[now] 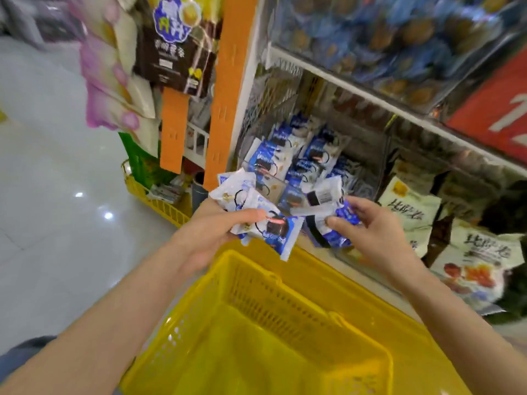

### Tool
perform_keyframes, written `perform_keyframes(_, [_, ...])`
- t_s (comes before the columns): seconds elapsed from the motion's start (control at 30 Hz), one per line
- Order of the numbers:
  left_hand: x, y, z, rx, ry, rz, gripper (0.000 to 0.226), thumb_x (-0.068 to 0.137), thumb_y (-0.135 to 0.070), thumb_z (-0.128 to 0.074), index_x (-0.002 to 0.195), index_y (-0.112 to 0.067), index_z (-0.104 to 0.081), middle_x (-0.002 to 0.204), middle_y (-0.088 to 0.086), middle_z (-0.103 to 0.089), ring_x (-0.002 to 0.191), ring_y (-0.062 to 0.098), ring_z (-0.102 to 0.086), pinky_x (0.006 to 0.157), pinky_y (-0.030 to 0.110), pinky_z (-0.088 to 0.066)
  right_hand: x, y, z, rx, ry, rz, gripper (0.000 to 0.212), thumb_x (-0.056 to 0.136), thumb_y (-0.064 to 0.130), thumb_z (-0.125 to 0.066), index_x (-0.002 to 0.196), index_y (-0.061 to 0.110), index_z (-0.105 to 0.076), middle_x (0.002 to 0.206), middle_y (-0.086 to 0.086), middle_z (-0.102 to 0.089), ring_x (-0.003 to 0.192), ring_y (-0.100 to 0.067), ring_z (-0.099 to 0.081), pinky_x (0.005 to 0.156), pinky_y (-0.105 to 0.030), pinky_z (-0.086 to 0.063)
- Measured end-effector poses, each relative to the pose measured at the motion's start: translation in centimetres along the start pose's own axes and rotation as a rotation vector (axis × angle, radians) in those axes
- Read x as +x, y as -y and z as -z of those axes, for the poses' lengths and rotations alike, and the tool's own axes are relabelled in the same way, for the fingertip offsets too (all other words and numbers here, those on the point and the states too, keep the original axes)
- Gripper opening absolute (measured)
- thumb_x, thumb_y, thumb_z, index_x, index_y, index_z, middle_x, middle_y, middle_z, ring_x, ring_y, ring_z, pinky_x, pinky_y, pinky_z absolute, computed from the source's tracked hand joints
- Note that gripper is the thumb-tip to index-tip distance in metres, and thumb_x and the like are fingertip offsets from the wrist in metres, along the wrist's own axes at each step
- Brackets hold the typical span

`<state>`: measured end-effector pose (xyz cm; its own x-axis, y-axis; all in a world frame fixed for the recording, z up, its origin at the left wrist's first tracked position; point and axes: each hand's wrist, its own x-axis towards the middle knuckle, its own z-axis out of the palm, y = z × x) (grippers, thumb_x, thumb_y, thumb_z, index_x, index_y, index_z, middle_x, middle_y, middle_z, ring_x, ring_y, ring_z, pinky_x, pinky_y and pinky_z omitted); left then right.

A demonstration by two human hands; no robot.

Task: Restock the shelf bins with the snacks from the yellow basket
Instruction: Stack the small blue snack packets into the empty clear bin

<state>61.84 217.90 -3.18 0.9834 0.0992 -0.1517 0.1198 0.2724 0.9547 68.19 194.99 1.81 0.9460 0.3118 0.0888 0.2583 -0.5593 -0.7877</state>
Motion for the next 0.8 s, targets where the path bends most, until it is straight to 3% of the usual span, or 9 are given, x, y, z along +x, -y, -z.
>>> perform_keyframes(0.1, [1.1, -2.2, 0.4, 0.035, -0.020, -0.032, 0.009, 0.068, -0.014, -0.077, 0.067, -0.019, -0.070, 0.074, -0.001, -0.073, 0.071, 0.015, -0.069, 0.062, 0.028, -0.050, 4.4, 2.3, 1.0, -0.080, -0.128, 0.105, 0.019, 0.083, 0.021, -0.069, 0.099, 0.026, -0.061, 0.087, 0.014, -0.066, 0.074, 0.006, -0.063, 0.071, -0.014, -0.051])
perform_keyframes(0.2, [2.1, -2.9, 0.5, 0.016, -0.017, -0.038, 0.027, 0.072, -0.008, -0.075, 0.057, -0.018, -0.055, 0.061, -0.003, -0.069, 0.065, 0.015, -0.068, 0.060, 0.027, -0.051, 9.7, 2.3, 0.9, -0.244, -0.226, 0.037, 0.032, 0.084, 0.028, -0.068, 0.112, 0.014, -0.062, 0.096, 0.003, -0.065, 0.083, -0.012, -0.061, 0.076, -0.026, -0.046])
perform_keyframes(0.33, [3.1, -2.6, 0.7, -0.005, 0.028, -0.018, 0.025, 0.075, -0.009, -0.073, 0.055, -0.018, -0.059, 0.059, -0.004, -0.068, 0.056, 0.009, -0.065, 0.055, 0.024, -0.049, 15.5, 0.5, -0.5, -0.458, -0.129, -0.062, 0.058, 0.086, 0.032, -0.066, 0.134, 0.005, -0.047, 0.134, -0.013, -0.053, 0.122, -0.029, -0.050, 0.098, -0.034, -0.040])
perform_keyframes(0.4, [3.7, -2.2, 1.0, -0.025, 0.041, -0.007, 0.015, 0.075, -0.010, -0.073, 0.065, -0.019, -0.068, 0.068, -0.003, -0.071, 0.062, 0.010, -0.067, 0.055, 0.023, -0.048, 17.6, -0.6, -1.2, -0.502, -0.045, -0.104, 0.060, 0.088, 0.031, -0.064, 0.137, 0.006, -0.041, 0.140, -0.015, -0.046, 0.126, -0.030, -0.045, 0.100, -0.035, -0.038])
perform_keyframes(0.43, [3.9, -2.2, 1.0, -0.037, 0.037, 0.005, 0.012, 0.074, -0.010, -0.074, 0.081, -0.019, -0.070, 0.077, -0.001, -0.073, 0.068, 0.011, -0.069, 0.055, 0.022, -0.049, 18.4, -1.1, -1.4, -0.506, -0.007, -0.122, 0.058, 0.089, 0.030, -0.063, 0.136, 0.006, -0.040, 0.139, -0.016, -0.046, 0.125, -0.031, -0.046, 0.099, -0.035, -0.038])
perform_keyframes(0.5, [4.6, -1.9, 1.3, -0.054, 0.029, 0.028, 0.033, 0.073, -0.011, -0.075, 0.104, -0.015, -0.065, 0.089, 0.002, -0.074, 0.077, 0.013, -0.070, 0.055, 0.021, -0.050, 19.6, -2.0, -1.7, -0.547, 0.027, -0.118, 0.049, 0.092, 0.029, -0.057, 0.133, 0.007, -0.043, 0.135, -0.018, -0.049, 0.121, -0.033, -0.049, 0.097, -0.037, -0.040])
perform_keyframes(0.67, [5.9, -2.1, 1.4, -0.093, -0.001, 0.044, 0.044, 0.070, -0.011, -0.077, 0.111, -0.009, -0.062, 0.090, 0.003, -0.074, 0.078, 0.014, -0.070, 0.055, 0.022, -0.050, 20.6, -2.6, -1.8, -0.837, -0.013, -0.045, 0.039, 0.094, 0.033, -0.051, 0.128, 0.013, -0.049, 0.126, -0.019, -0.052, 0.116, -0.037, -0.049, 0.098, -0.048, -0.042])
perform_keyframes(0.73, [6.2, -2.1, 1.2, -0.096, -0.007, 0.031, 0.045, 0.070, -0.011, -0.077, 0.112, -0.011, -0.062, 0.092, 0.004, -0.074, 0.078, 0.014, -0.070, 0.059, 0.026, -0.050, 19.4, -1.4, -2.3, -0.730, -0.108, 0.004, 0.036, 0.097, 0.032, -0.046, 0.126, 0.010, -0.049, 0.122, -0.019, -0.054, 0.113, -0.034, -0.051, 0.096, -0.045, -0.043])
perform_keyframes(0.8, [6.4, -2.2, 0.8, -0.102, -0.013, 0.014, 0.048, 0.069, -0.012, -0.077, 0.114, -0.014, -0.060, 0.096, 0.003, -0.073, 0.082, 0.017, -0.070, 0.066, 0.033, -0.053, 16.7, 0.4, -3.0, -0.509, -0.175, 0.113, 0.029, 0.098, 0.033, -0.040, 0.111, 0.011, -0.056, 0.101, -0.014, -0.061, 0.091, -0.024, -0.059, 0.078, -0.038, -0.048])
